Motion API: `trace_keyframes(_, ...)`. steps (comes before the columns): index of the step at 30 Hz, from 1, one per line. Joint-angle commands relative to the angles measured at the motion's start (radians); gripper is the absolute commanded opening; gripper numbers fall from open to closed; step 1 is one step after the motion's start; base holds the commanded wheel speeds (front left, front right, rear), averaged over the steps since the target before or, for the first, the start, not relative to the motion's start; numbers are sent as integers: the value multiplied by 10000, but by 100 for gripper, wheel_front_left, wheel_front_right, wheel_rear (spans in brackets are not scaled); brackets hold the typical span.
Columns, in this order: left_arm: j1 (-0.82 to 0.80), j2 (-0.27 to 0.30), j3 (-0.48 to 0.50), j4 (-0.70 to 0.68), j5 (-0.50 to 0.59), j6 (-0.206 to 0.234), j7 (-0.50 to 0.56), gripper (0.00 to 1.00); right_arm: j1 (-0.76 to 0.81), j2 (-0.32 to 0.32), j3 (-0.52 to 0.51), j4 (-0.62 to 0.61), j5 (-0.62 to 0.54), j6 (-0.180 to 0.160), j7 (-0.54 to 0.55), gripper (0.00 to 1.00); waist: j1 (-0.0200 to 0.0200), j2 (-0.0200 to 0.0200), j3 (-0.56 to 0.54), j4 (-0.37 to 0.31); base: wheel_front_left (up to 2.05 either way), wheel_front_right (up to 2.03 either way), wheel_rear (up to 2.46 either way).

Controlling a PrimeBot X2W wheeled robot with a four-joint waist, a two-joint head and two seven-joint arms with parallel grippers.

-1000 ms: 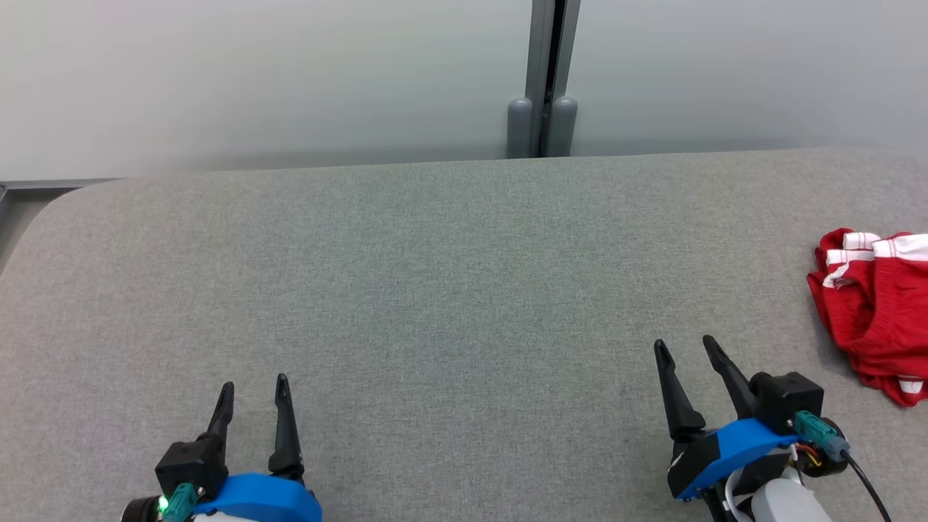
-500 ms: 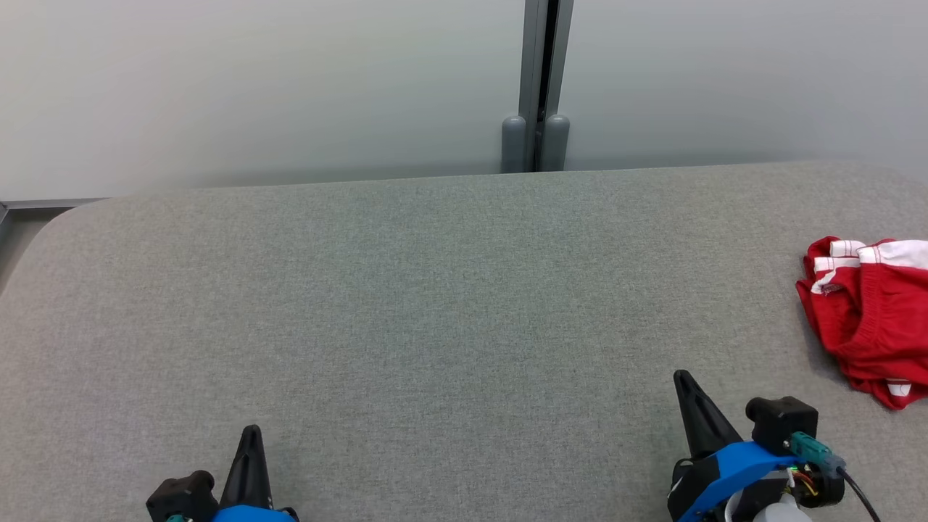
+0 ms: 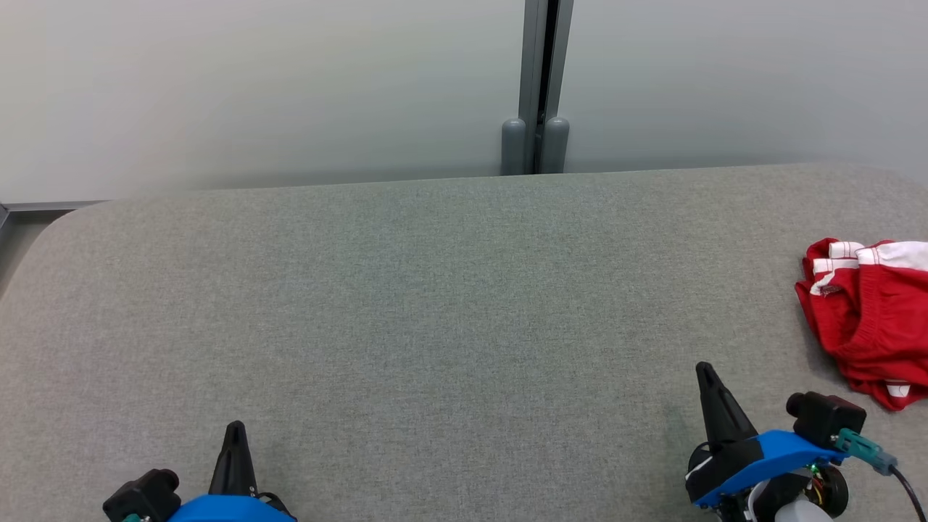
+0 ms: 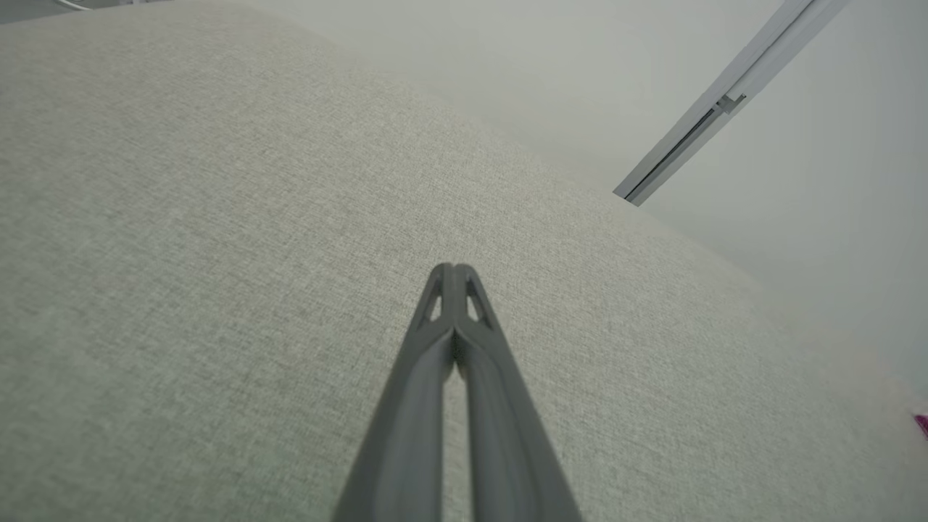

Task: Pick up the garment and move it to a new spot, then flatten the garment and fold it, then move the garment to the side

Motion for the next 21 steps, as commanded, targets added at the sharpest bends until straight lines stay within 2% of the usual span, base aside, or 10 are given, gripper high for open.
trace_keyframes(1, -333, 23, 61, -234, -393, -67, 80, 0, -55, -9, -78, -296, 427, 0, 85, 0, 1, 0, -5, 0, 0, 0, 0)
trace_keyframes(21, -536, 30, 403, -707, -3182, -286, 850, 0, 157, -10, -469, -1003, 3428, 0, 853, 0, 1, 0, -72, -2, 0, 0, 0)
